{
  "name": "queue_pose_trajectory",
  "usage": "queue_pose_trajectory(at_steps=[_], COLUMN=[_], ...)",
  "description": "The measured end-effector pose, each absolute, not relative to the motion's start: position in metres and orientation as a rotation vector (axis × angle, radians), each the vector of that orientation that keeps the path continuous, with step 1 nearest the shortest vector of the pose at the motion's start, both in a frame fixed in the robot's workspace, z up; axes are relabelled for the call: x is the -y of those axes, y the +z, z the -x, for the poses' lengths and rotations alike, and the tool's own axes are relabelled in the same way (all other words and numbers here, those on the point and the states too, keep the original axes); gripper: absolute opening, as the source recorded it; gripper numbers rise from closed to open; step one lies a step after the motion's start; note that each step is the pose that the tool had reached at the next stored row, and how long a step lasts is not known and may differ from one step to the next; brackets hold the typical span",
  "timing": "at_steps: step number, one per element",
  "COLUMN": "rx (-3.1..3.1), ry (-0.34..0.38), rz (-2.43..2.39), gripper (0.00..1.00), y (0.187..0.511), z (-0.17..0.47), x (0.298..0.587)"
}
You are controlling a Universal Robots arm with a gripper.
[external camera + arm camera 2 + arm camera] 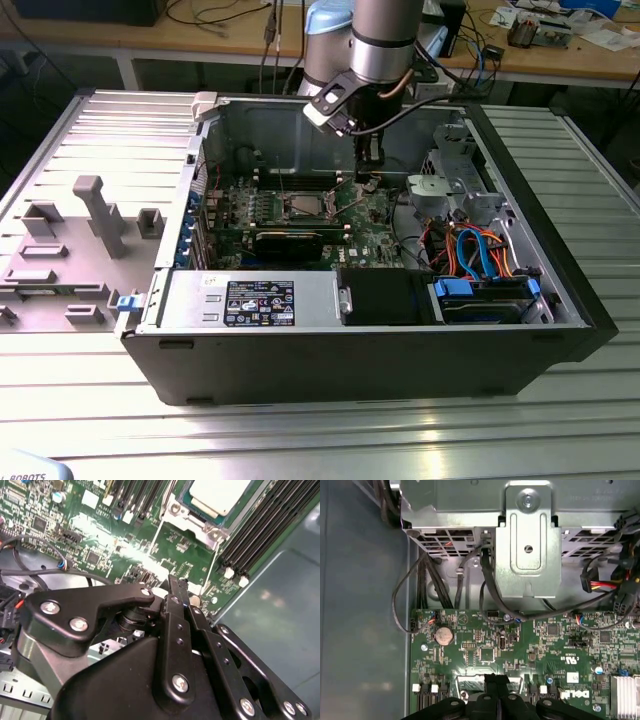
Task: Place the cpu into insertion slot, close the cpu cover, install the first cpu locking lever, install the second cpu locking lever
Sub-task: 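Close the cpu cover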
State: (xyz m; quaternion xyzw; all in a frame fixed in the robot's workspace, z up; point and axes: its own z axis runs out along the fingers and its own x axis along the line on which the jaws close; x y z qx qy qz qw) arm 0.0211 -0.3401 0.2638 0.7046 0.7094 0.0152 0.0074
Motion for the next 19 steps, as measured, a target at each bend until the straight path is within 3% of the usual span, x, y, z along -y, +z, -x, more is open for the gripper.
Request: queue_pose_trajectory(at_steps=[19], rx=[-2.218], ry=[0.048], rz=[-2.203], gripper=[0.11], y=[0.2633], z=[-0.0275], x=[0.3396])
